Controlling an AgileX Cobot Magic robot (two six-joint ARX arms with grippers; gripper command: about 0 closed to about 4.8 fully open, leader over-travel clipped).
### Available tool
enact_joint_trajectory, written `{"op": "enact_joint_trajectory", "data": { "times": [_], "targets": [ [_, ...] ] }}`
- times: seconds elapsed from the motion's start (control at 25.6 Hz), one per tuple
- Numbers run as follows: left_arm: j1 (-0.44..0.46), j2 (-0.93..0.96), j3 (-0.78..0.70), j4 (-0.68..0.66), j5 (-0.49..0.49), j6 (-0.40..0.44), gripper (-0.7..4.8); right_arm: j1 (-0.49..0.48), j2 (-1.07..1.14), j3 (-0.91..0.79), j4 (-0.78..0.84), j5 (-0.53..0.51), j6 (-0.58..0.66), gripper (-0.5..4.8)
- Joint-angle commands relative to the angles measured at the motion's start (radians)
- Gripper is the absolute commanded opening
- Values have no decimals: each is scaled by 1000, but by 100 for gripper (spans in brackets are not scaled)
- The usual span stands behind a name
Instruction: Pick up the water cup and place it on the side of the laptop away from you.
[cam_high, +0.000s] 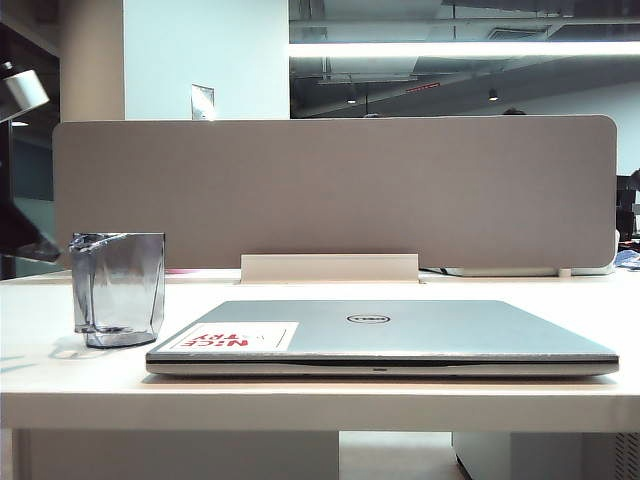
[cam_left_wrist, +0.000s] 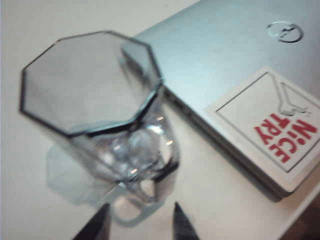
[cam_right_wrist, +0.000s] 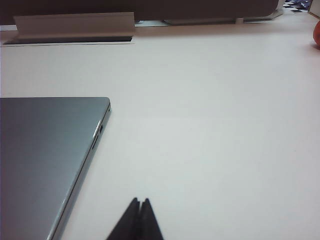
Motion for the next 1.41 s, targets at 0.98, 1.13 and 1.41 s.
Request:
{"op": "enact_joint_trajectory", "data": {
  "times": [0.98,1.13,1.41],
  "targets": [
    [174,359,7,223,407,-13,85,1,-2,-6,-9,0,-3,-1],
    [174,358,7,217,407,-42,84,1,-2,-6,-9,1,-3,-1],
    [174,358,6,211,434,-66,85,1,-2,-6,-9,0,-3,-1]
  ]
}}
